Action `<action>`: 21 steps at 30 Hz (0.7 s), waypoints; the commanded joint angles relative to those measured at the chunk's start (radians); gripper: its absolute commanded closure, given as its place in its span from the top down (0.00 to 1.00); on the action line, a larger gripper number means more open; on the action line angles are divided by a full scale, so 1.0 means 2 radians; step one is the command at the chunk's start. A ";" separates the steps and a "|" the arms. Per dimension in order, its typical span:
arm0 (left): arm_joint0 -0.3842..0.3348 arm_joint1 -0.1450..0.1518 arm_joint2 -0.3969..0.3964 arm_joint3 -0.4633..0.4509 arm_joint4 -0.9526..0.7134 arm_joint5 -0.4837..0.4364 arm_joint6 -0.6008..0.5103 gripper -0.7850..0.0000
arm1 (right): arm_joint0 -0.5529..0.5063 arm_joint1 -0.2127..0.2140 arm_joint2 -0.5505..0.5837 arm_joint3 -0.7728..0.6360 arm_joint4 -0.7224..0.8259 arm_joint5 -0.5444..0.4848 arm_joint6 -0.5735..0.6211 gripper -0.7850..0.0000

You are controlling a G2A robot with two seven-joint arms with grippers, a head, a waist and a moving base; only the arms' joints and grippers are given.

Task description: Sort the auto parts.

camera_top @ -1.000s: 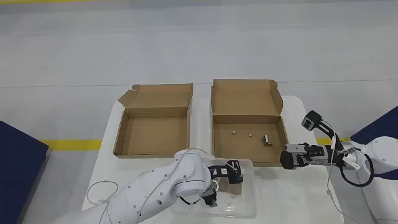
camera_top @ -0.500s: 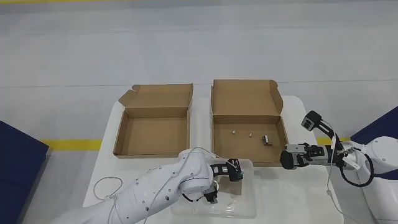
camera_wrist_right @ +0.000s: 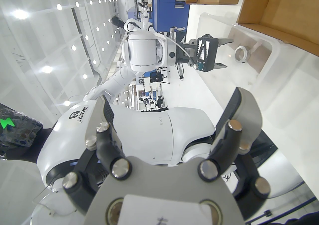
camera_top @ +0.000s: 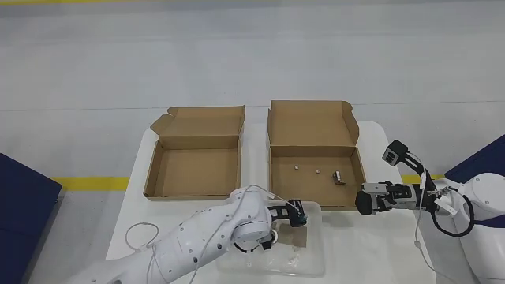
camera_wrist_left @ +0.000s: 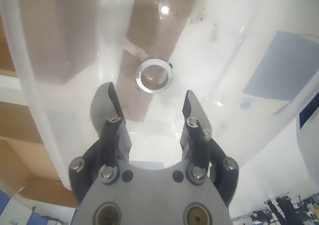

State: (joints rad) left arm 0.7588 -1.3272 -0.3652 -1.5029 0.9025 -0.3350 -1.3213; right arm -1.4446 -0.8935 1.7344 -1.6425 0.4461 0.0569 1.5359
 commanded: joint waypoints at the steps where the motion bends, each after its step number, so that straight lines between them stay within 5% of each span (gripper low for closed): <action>1: -0.001 -0.003 0.003 0.006 0.003 0.002 0.001 0.47 | 0.000 0.000 0.000 0.000 0.000 0.000 0.000 1.00; 21: -0.004 -0.032 0.018 0.061 0.034 0.011 0.016 0.36 | 0.000 0.000 0.000 0.000 0.000 0.000 0.000 1.00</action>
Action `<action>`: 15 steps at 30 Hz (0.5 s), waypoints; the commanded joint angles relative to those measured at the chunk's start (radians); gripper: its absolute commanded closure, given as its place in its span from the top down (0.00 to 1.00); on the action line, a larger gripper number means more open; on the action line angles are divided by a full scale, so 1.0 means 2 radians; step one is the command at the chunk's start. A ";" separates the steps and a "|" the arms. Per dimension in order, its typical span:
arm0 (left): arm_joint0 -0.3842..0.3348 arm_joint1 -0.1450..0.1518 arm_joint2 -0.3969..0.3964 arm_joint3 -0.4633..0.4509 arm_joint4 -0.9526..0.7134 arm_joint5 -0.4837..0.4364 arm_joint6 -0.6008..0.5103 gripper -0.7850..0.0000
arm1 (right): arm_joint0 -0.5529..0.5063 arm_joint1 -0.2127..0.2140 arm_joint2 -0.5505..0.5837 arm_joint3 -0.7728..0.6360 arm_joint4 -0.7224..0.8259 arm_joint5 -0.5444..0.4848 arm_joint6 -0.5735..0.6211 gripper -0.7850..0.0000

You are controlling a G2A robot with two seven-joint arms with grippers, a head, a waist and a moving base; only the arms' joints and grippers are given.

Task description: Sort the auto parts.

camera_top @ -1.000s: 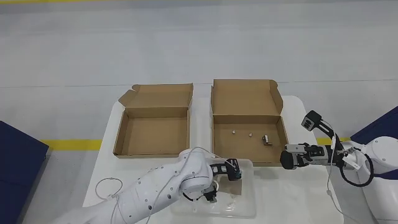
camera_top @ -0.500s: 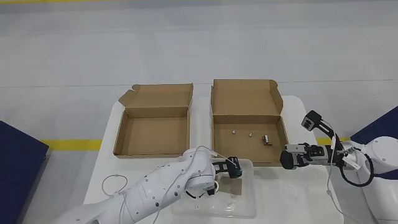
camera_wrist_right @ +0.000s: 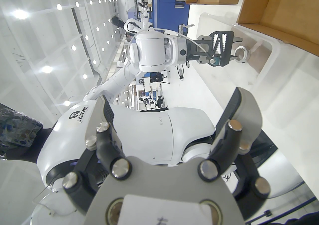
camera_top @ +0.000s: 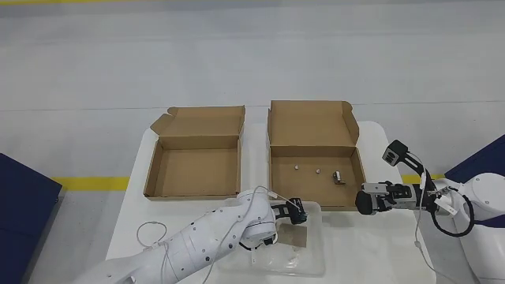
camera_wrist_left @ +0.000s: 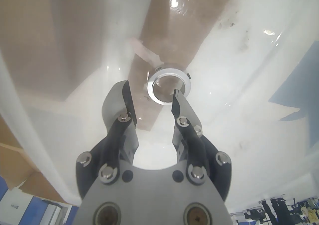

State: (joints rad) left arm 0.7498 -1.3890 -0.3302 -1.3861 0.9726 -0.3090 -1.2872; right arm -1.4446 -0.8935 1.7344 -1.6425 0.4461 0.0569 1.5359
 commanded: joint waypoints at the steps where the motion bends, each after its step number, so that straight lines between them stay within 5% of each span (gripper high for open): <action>1: 0.000 -0.002 0.000 0.004 -0.001 -0.003 -0.001 0.36 | 0.000 0.000 0.000 0.000 0.000 0.000 0.000 1.00; 15: 0.000 -0.015 -0.001 0.028 -0.001 -0.012 -0.004 0.27 | 0.000 0.000 0.000 0.000 0.000 0.000 0.000 1.00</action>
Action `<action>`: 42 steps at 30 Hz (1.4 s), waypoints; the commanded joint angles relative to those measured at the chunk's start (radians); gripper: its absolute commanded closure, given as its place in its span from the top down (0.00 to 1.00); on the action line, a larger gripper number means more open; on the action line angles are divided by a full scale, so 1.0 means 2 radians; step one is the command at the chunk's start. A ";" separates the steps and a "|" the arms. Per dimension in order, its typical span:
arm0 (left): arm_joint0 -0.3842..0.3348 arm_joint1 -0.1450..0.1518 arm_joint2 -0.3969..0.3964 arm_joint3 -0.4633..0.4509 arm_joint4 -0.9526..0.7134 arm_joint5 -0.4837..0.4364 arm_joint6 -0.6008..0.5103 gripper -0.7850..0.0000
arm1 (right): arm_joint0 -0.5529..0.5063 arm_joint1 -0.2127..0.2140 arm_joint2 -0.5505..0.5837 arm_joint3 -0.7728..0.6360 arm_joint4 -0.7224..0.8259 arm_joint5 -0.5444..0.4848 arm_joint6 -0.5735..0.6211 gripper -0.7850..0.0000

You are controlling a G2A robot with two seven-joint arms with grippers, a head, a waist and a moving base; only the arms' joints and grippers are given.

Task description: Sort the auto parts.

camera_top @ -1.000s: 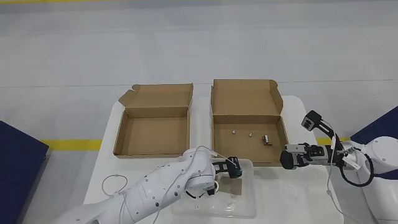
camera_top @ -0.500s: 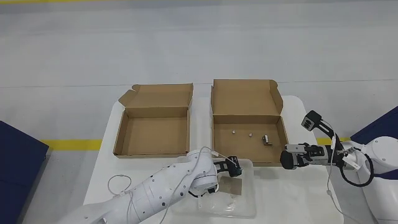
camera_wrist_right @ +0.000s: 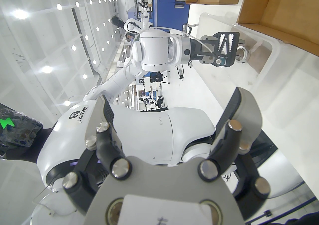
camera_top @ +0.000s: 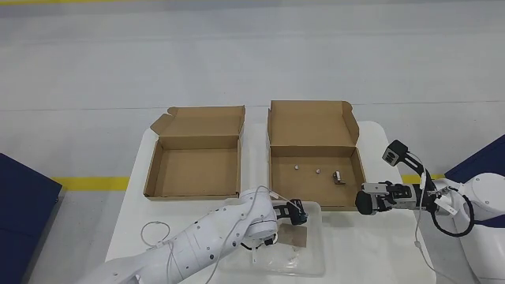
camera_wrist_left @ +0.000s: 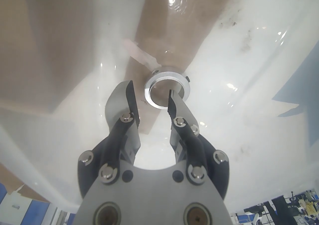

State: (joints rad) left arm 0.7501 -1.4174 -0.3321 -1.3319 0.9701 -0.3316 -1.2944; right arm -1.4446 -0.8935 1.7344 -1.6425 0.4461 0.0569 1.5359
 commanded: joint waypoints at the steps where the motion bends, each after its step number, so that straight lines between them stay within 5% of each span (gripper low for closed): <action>1: 0.000 -0.001 0.000 0.002 0.001 -0.001 -0.001 0.26 | 0.000 0.000 0.000 0.000 0.000 0.000 0.000 1.00; 7: 0.000 -0.006 -0.002 0.007 0.004 -0.001 -0.004 0.20 | 0.000 0.000 0.000 0.000 0.000 0.000 0.000 1.00; 37: 0.006 -0.026 -0.001 0.029 0.024 -0.010 -0.011 0.21 | 0.000 0.000 0.000 0.000 0.000 0.000 0.000 1.00; 42: 0.003 -0.034 0.003 0.040 0.030 -0.009 -0.013 0.00 | 0.000 0.000 0.000 0.000 0.000 0.000 0.000 1.00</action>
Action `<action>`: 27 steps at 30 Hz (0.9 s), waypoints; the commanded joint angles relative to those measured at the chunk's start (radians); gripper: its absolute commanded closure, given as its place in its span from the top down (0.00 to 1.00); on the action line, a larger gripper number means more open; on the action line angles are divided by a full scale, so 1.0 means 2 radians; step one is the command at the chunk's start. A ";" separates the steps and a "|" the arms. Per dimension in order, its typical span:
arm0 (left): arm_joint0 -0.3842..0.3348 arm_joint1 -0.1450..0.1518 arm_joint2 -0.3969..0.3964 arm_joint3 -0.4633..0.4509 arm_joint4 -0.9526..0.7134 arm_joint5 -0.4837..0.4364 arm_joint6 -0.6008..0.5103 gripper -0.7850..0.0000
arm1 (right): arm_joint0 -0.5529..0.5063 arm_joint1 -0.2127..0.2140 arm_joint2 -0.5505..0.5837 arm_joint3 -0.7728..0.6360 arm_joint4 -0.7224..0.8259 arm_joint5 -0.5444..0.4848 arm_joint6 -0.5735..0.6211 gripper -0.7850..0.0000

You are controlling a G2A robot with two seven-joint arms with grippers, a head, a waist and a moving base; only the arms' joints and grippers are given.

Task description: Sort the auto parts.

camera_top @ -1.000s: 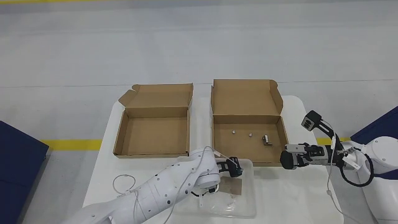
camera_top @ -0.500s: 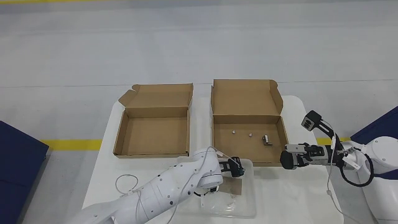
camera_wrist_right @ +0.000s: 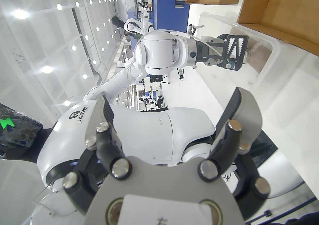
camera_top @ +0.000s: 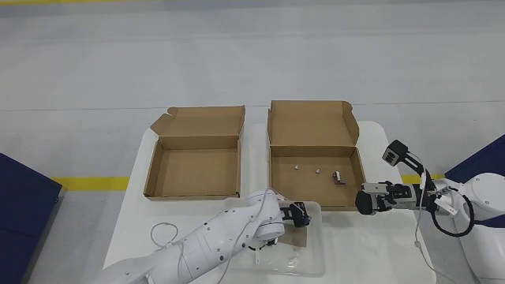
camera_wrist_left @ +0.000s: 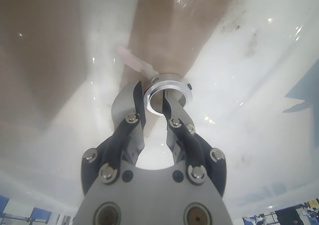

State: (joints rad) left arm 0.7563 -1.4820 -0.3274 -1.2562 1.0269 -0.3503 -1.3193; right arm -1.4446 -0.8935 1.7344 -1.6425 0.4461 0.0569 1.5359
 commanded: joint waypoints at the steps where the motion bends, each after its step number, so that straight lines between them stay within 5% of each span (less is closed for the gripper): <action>1: -0.001 -0.003 0.002 0.004 0.002 0.001 -0.001 0.00 | 0.000 0.000 0.000 0.000 0.000 0.000 0.000 1.00; 13: -0.001 -0.010 -0.009 0.001 0.002 0.004 0.000 0.00 | 0.000 0.000 0.000 0.000 0.000 0.000 0.000 1.00; 27: 0.050 0.051 -0.100 -0.190 -0.021 -0.019 -0.056 0.00 | 0.000 0.000 0.000 0.000 0.000 0.000 0.000 1.00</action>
State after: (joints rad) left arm 0.8522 -1.3887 -0.5232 -1.6088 0.9849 -0.3914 -1.4307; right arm -1.4446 -0.8935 1.7344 -1.6425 0.4461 0.0569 1.5359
